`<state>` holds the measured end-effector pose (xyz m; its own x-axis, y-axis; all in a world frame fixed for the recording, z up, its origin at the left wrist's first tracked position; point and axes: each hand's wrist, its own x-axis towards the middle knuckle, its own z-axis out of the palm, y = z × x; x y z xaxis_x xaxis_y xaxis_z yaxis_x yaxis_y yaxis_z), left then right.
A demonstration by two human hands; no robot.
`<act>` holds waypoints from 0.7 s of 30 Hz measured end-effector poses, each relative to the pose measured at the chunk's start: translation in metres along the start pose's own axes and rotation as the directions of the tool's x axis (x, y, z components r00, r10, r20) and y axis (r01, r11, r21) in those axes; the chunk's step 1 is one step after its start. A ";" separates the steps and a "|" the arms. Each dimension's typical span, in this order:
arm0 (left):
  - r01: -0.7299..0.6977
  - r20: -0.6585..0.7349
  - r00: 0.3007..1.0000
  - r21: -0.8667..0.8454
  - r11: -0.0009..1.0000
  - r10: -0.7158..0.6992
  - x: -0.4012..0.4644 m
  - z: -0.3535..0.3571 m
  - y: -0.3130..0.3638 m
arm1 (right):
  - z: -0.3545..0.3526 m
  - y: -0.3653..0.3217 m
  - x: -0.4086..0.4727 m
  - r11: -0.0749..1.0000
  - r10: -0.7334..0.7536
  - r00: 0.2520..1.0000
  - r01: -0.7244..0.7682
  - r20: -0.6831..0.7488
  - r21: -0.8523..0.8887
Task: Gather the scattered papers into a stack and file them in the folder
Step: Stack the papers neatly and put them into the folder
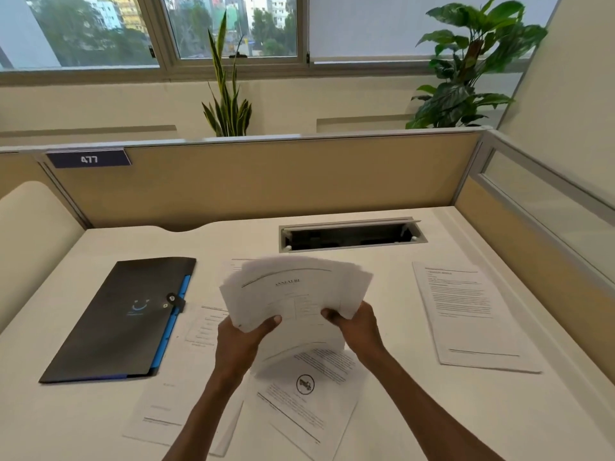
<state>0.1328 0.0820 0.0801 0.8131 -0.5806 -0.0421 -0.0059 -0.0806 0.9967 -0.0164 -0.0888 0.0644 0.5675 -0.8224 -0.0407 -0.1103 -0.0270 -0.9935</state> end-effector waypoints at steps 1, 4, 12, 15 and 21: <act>0.003 0.014 1.000 0.018 1.000 -0.003 -0.001 0.000 -0.007 | 0.002 0.007 -0.002 1.000 0.011 1.000 -0.010 0.026 -0.027; 0.018 0.029 0.999 0.044 0.999 -0.020 0.000 0.002 -0.019 | 0.007 0.016 -0.002 0.999 0.030 0.998 -0.029 0.054 -0.025; 0.002 -0.057 0.998 0.106 0.994 0.004 0.015 0.003 -0.025 | 0.003 0.046 -0.002 0.875 0.071 0.995 -0.095 -0.067 -0.474; -0.002 -0.109 0.994 0.105 0.994 0.014 0.021 -0.004 -0.021 | -0.006 0.072 -0.016 0.599 0.223 0.973 -0.186 -0.061 -0.779; 0.005 -0.135 0.991 0.139 0.990 0.014 0.028 -0.027 -0.020 | -0.031 0.091 -0.030 0.423 0.314 0.946 -0.209 -0.074 -0.882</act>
<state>0.1712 0.0893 0.0604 0.8842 -0.4668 -0.0182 -0.0830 -0.1955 0.9772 -0.0691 -0.0841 -0.0215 0.4421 -0.8289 -0.3429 -0.8849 -0.3405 -0.3178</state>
